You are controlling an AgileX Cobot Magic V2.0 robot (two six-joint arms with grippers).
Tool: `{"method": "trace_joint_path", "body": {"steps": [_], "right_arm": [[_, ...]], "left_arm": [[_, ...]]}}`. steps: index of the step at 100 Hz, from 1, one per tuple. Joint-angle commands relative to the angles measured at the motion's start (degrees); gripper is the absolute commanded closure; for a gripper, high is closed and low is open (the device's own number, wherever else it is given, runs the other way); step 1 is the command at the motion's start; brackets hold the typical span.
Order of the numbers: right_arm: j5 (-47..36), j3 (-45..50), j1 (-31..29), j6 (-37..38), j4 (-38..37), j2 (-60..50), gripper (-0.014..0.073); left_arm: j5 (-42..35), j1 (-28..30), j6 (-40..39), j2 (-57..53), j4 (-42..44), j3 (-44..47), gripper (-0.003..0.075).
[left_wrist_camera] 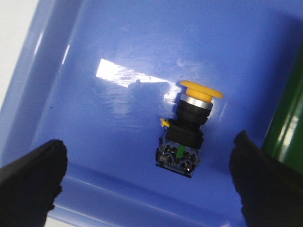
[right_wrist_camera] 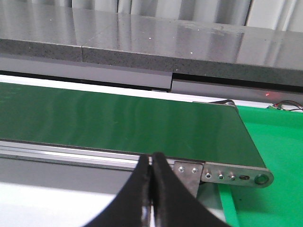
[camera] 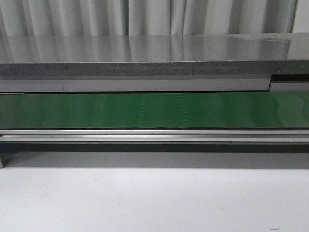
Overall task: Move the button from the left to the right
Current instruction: 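Close the left gripper around the button's black base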
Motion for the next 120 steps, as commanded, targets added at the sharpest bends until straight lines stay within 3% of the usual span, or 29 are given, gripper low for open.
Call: {"method": "trace_joint_path", "body": {"steps": [1, 37, 100, 120], "right_arm": [[-5.01, -0.4, 0.0, 0.0, -0.48, -0.97, 0.0662], [-5.01, -0.4, 0.0, 0.0, -0.48, -0.97, 0.0662], [-5.01, -0.4, 0.0, 0.0, -0.48, -0.97, 0.0662], [-5.01, -0.4, 0.0, 0.0, -0.48, -0.97, 0.0662]], "left_arm": [[-2.57, -0.07, 0.88, 0.3, -1.84, -1.77, 0.0085], [-3.87, -0.07, 4.87, 6.45, -8.11, -1.77, 0.0085], [-4.16, -0.07, 5.02, 11.48, -8.27, -1.77, 0.0089], [-4.16, -0.07, 5.02, 11.47, -8.27, -1.77, 0.0195]]}}
